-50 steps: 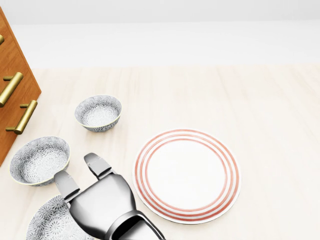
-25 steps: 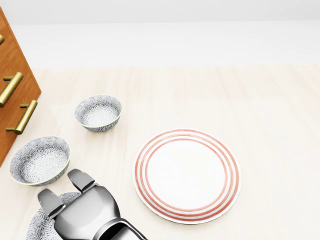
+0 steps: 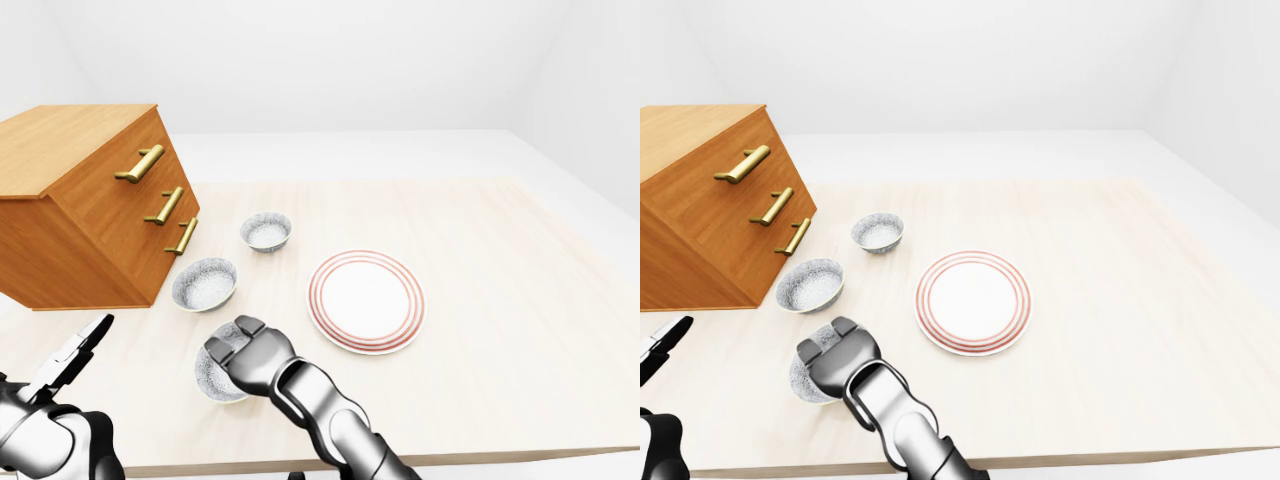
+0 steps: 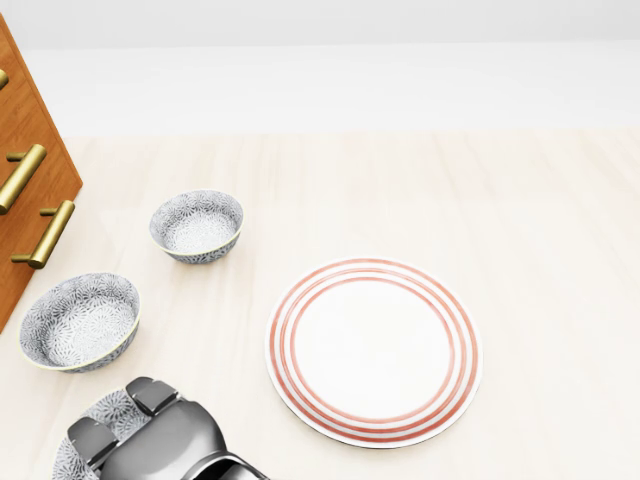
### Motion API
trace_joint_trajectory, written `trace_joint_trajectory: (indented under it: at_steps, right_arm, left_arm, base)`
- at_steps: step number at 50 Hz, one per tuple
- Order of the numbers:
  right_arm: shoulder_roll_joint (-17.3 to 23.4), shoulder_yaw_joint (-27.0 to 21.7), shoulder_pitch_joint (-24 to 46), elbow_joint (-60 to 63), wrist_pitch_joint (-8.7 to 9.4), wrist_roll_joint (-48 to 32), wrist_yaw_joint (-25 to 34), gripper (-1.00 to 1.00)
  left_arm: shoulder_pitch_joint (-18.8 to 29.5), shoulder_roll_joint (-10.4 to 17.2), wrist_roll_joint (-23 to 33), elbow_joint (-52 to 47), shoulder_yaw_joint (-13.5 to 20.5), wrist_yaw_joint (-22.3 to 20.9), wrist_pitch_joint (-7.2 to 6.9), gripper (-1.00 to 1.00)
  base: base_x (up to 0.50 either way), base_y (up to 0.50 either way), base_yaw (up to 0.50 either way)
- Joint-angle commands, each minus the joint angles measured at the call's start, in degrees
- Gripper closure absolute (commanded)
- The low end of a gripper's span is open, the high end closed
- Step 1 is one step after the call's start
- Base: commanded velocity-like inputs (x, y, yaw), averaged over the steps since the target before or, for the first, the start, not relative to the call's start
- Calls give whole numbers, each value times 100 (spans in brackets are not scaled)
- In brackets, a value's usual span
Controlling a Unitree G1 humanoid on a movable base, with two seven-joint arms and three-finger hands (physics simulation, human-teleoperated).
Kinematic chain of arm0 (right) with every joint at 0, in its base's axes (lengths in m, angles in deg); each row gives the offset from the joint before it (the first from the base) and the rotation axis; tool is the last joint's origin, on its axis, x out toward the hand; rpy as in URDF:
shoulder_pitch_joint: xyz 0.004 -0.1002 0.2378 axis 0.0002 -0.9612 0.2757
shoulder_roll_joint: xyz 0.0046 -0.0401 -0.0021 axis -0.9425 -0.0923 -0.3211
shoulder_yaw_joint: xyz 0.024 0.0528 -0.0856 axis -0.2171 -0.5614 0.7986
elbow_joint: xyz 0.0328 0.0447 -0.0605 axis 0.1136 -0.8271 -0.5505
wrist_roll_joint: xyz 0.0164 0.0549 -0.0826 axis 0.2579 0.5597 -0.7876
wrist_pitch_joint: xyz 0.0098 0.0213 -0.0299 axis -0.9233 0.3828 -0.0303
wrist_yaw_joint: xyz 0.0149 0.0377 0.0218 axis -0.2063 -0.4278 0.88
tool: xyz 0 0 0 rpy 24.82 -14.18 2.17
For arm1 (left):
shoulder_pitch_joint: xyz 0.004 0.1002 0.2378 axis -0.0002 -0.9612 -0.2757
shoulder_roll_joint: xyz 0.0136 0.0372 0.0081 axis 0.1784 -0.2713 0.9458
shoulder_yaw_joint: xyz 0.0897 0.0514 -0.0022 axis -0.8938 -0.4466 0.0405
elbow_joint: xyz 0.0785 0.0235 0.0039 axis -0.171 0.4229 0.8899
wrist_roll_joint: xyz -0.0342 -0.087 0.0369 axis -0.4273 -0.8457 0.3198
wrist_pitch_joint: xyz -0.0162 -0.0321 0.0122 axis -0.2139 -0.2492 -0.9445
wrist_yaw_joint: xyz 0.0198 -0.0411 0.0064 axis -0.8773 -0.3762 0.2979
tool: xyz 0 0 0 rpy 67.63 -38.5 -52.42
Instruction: Put the bowl at the front on the plate.
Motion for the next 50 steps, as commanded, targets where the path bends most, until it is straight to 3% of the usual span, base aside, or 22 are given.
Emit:
trace_joint_trajectory:
  at_steps: [1, 10, 18, 33, 34, 35, 50]
  right_arm:
    - [-17, -17, -12, -538, 0, 231, 0, -100]
    - [-19, -109, 16, -994, 0, 399, 0, -100]
    - [218, -310, -12, -1281, 0, 439, 0, -100]
    - [142, -391, -13, -1615, 0, 463, -91, -100]
    - [133, -380, -39, -1603, 0, 492, -90, -87]
    - [134, -376, -40, -1602, 0, 496, -90, 95]
    - [148, -130, -83, -467, 0, 146, 0, 100]
  left_arm:
    - [-8, -7, 10, 53, -12, 0, 0, -100]
    - [-13, -3, -8, -56, 15, 0, 0, -100]
    - [3, -9, 7, -13, -3, 0, 0, -100]
    - [10, 8, -15, 30, -9, 0, 0, -100]
    - [16, 10, -12, 57, -14, 0, 0, -100]
    - [16, 10, -13, 59, -15, 0, 0, -100]
    - [7, 10, -3, 83, -29, 0, 0, -100]
  base:
    - [0, 0, 0]
    - [0, 0, 0]
    - [0, 0, 0]
    - [0, 0, 0]
    - [0, 0, 0]
    - [0, 0, 0]
    - [0, 0, 0]
